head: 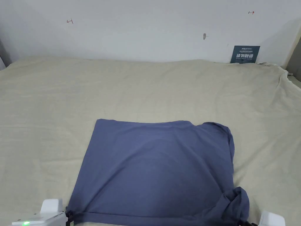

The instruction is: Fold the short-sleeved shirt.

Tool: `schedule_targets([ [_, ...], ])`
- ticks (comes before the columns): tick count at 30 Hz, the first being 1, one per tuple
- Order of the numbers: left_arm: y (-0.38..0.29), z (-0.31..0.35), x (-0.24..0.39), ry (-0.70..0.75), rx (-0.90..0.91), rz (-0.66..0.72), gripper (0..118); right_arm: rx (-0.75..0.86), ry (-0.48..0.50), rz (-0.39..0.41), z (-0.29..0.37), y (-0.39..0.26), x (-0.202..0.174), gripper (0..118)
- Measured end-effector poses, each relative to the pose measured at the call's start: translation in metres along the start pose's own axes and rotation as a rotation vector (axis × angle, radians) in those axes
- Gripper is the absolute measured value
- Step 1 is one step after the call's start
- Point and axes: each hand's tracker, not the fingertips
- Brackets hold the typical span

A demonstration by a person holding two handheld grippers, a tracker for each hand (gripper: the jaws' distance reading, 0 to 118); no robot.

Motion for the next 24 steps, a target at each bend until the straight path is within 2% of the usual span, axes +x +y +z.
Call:
schedule_targets([
  [3, 0.002, 0.006, 0.007, 0.02, 0.001, -0.012, 0, -0.009, -0.022, -0.004, 0.001, -0.002, -0.008, 4],
  [5, 0.007, 0.009, 0.008, 0.02, -0.021, -0.005, 7, -0.001, -0.038, 0.008, 0.012, 0.001, -0.021, 5],
  [7, 0.013, 0.012, 0.007, 0.015, -0.04, 0.016, 32, 0.018, -0.063, 0.047, 0.024, 0.009, -0.03, 25],
  [8, 0.017, 0.018, 0.008, 0.016, -0.034, 0.028, 53, 0.045, -0.068, 0.079, 0.032, 0.015, -0.032, 43],
  [9, 0.022, 0.026, 0.01, 0.019, -0.014, 0.043, 82, 0.08, -0.07, 0.1, 0.043, 0.022, -0.037, 72],
  [10, 0.029, 0.039, 0.014, 0.009, 0.031, 0.053, 98, 0.134, -0.067, 0.116, 0.055, 0.029, -0.043, 85],
  [11, 0.034, 0.049, 0.016, -0.004, 0.076, 0.056, 106, 0.182, -0.062, 0.131, 0.067, 0.036, -0.048, 91],
  [18, 0.09, 0.11, 0.042, -0.033, 0.346, 0.045, 107, 0.479, -0.073, 0.227, 0.133, 0.09, -0.088, 91],
  [21, 0.102, 0.126, 0.051, -0.031, 0.453, 0.046, 106, 0.563, -0.096, 0.247, 0.144, 0.1, -0.094, 90],
  [23, 0.106, 0.135, 0.059, -0.011, 0.505, 0.028, 101, 0.607, -0.127, 0.258, 0.149, 0.1, -0.099, 90],
  [24, 0.105, 0.138, 0.062, 0.002, 0.55, 0.019, 92, 0.631, -0.147, 0.261, 0.147, 0.101, -0.096, 90],
])
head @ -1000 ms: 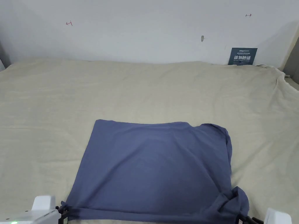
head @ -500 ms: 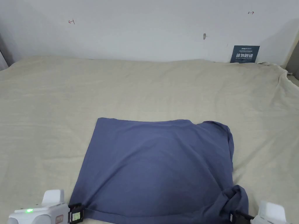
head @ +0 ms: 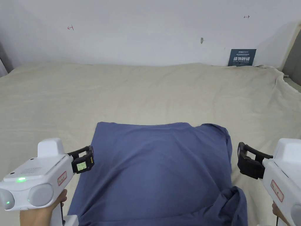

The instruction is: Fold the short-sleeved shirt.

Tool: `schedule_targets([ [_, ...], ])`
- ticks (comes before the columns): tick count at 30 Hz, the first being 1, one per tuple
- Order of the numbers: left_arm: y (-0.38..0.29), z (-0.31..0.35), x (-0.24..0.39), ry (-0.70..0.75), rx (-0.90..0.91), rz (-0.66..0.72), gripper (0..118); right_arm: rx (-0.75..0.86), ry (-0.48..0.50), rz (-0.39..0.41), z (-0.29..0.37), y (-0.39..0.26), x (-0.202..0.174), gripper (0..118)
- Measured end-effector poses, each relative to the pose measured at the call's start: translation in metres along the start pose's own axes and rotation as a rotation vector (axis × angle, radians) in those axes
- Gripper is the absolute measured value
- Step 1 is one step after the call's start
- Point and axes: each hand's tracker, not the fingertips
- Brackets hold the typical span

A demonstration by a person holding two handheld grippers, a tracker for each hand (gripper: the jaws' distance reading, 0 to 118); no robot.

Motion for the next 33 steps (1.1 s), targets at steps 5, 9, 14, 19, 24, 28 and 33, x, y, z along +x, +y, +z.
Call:
schedule_targets([
  [5, -0.008, 0.003, 0.0, -0.027, 0.092, -0.033, 13, 0.034, -0.034, -0.001, 0.005, -0.004, -0.003, 52],
  [9, -0.014, 0.004, -0.001, -0.055, 0.088, -0.039, 0, 0.048, -0.035, -0.007, 0.004, -0.008, -0.004, 0],
  [14, -0.023, 0.002, -0.003, -0.061, 0.038, -0.054, 0, 0.041, -0.009, 0.011, 0.016, -0.003, -0.025, 0],
  [19, -0.031, 0.0, -0.009, -0.057, -0.007, -0.066, 0, 0.035, 0.007, -0.002, 0.014, -0.003, -0.024, 0],
  [24, -0.046, -0.003, -0.02, -0.049, -0.072, -0.066, 0, 0.026, 0.008, -0.001, 0.01, -0.011, -0.015, 0],
  [28, -0.063, -0.004, -0.029, -0.035, -0.151, -0.063, 0, 0.007, 0.009, -0.006, 0.01, -0.017, -0.013, 0],
  [33, -0.088, -0.011, -0.039, -0.026, -0.38, -0.002, 36, -0.019, 0.009, -0.013, 0.013, -0.024, -0.014, 0],
])
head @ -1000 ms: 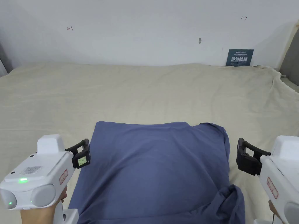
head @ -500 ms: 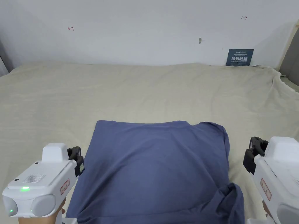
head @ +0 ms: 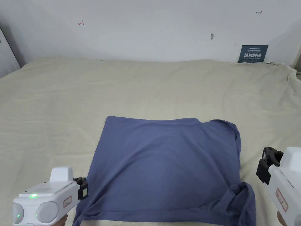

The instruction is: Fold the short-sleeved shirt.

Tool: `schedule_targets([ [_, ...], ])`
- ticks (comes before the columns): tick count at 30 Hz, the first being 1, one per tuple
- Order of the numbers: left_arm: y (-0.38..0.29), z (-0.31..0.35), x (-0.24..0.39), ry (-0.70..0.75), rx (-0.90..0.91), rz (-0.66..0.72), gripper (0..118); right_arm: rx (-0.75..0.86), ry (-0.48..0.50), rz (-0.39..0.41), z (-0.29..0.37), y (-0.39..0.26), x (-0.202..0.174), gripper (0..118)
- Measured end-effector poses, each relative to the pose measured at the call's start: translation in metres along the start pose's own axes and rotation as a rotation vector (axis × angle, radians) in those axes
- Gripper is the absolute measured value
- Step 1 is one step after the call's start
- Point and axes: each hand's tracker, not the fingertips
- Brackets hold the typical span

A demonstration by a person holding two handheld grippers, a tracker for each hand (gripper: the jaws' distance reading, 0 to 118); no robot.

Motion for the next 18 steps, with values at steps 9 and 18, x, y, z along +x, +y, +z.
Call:
schedule_targets([
  [9, -0.047, -0.039, -0.024, 0.038, -0.198, 0.073, 90, -0.03, 0.002, -0.008, 0.001, -0.006, 0.004, 0],
  [18, -0.064, -0.067, -0.011, 0.037, -0.224, 0.003, 39, -0.051, 0.002, -0.002, -0.009, -0.012, 0.016, 0],
])
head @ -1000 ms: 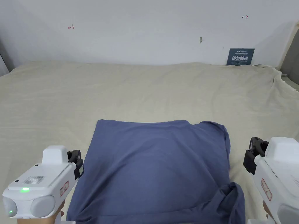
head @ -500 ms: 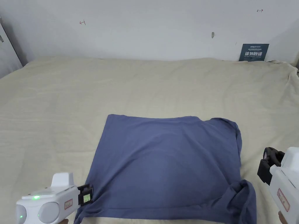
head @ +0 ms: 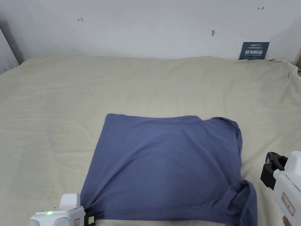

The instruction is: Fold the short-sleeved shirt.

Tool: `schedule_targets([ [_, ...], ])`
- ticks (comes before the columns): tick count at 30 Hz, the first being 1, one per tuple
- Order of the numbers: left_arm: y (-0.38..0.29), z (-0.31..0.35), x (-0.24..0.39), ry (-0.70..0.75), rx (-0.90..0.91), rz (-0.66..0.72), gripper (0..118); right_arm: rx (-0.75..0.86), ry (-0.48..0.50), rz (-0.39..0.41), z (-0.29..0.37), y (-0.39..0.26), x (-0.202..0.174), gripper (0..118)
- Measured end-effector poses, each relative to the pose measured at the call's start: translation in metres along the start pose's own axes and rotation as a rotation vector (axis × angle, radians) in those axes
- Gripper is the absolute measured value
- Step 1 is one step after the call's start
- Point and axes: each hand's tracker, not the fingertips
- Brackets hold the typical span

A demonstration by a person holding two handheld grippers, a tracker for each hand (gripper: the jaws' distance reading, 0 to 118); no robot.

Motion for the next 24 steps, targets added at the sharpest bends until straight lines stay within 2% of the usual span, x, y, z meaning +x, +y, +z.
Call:
schedule_targets([
  [1, 0.0, -0.001, 0.003, -0.017, -0.007, 0.004, 25, -0.002, 0.001, -0.001, -0.001, -0.002, 0.001, 0],
  [4, -0.001, 0.002, 0.008, -0.019, 0.011, 0.024, 6, -0.008, 0.0, 0.001, -0.001, -0.003, 0.003, 0],
  [6, 0.0, 0.001, 0.007, -0.026, 0.009, 0.021, 2, -0.022, 0.002, -0.003, -0.002, -0.006, 0.004, 0],
  [11, 0.005, 0.026, 0.0, -0.069, 0.078, 0.04, 1, -0.168, 0.018, -0.044, -0.017, -0.029, 0.013, 1],
  [12, 0.007, 0.03, 0.0, -0.077, 0.089, 0.047, 1, -0.217, 0.024, -0.046, -0.021, -0.036, 0.015, 5],
  [13, 0.009, 0.034, -0.001, -0.087, 0.099, 0.053, 1, -0.254, 0.03, -0.054, -0.024, -0.046, 0.013, 15],
  [14, 0.012, 0.038, 0.0, -0.092, 0.109, 0.056, 1, -0.276, 0.025, -0.061, -0.026, -0.055, 0.013, 31],
  [17, 0.018, 0.046, 0.002, -0.101, 0.129, 0.053, 1, -0.371, 0.036, -0.065, -0.034, -0.082, 0.012, 45],
  [18, 0.019, 0.047, 0.003, -0.101, 0.133, 0.051, 1, -0.388, 0.034, -0.068, -0.035, -0.089, 0.011, 65],
  [19, 0.021, 0.048, 0.004, -0.101, 0.134, 0.049, 1, -0.392, 0.026, -0.06, -0.036, -0.096, 0.01, 74],
  [20, 0.022, 0.048, 0.005, -0.102, 0.136, 0.048, 1, -0.407, 0.023, -0.052, -0.036, -0.101, 0.006, 77],
  [24, 0.025, 0.045, 0.006, -0.103, 0.136, 0.042, 1, -0.453, 0.03, -0.049, -0.04, -0.116, -0.002, 76],
])
